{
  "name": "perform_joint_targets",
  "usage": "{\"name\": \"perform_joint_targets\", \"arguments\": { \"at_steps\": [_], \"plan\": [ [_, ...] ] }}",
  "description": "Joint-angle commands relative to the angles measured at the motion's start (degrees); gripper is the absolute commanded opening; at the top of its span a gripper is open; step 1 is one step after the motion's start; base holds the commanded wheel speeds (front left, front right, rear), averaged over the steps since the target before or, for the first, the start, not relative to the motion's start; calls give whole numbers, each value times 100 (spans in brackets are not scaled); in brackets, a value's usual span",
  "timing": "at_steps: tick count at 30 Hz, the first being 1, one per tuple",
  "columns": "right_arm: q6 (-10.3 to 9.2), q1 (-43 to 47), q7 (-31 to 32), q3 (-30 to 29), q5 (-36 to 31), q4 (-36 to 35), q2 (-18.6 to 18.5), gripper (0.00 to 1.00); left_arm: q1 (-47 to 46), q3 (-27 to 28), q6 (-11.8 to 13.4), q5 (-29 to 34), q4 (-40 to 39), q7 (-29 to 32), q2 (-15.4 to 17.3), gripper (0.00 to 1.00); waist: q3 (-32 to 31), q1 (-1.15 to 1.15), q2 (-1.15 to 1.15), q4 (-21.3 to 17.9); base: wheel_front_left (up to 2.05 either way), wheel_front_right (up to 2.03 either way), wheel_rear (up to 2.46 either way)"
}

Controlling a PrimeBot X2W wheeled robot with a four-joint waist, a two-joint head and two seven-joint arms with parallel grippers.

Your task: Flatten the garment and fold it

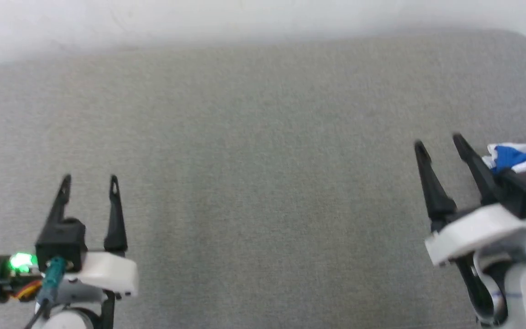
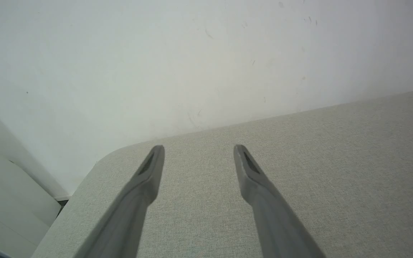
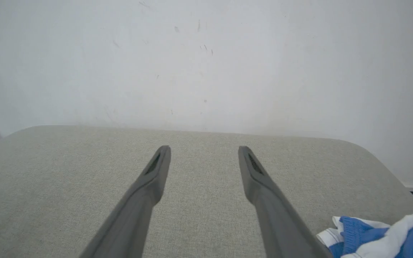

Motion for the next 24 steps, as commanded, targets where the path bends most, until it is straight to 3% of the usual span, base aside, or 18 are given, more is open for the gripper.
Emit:
{"name": "perform_joint_targets", "arguments": {
  "at_steps": [1, 9, 21, 22, 24],
  "plan": [
    [-12, 286, 43, -84, -3, -150, 52, 100, 126, -55, -37, -35, 35, 3, 10, 100, -327, 1, 0, 195, 0, 0, 0],
    [-12, 1088, 307, -132, -151, -565, 164, 100, 530, -255, -15, -138, 85, 89, -66, 100, -679, 1, 0, 171, 0, 0, 0],
    [-12, 1412, 368, -94, -88, -700, 188, 100, 763, -340, 45, -212, 34, 92, -124, 100, -824, 1, 0, 174, 0, 0, 0],
    [-1, 1368, 349, -97, -96, -664, 169, 0, 701, -334, 7, -183, 47, 107, -108, 0, -824, 1, 0, 174, 0, 0, 0],
    [0, 1366, 346, -98, -98, -656, 166, 0, 701, -333, 2, -180, 50, 108, -111, 0, -825, 1, 0, 174, 0, 0, 0]
  ]
}}
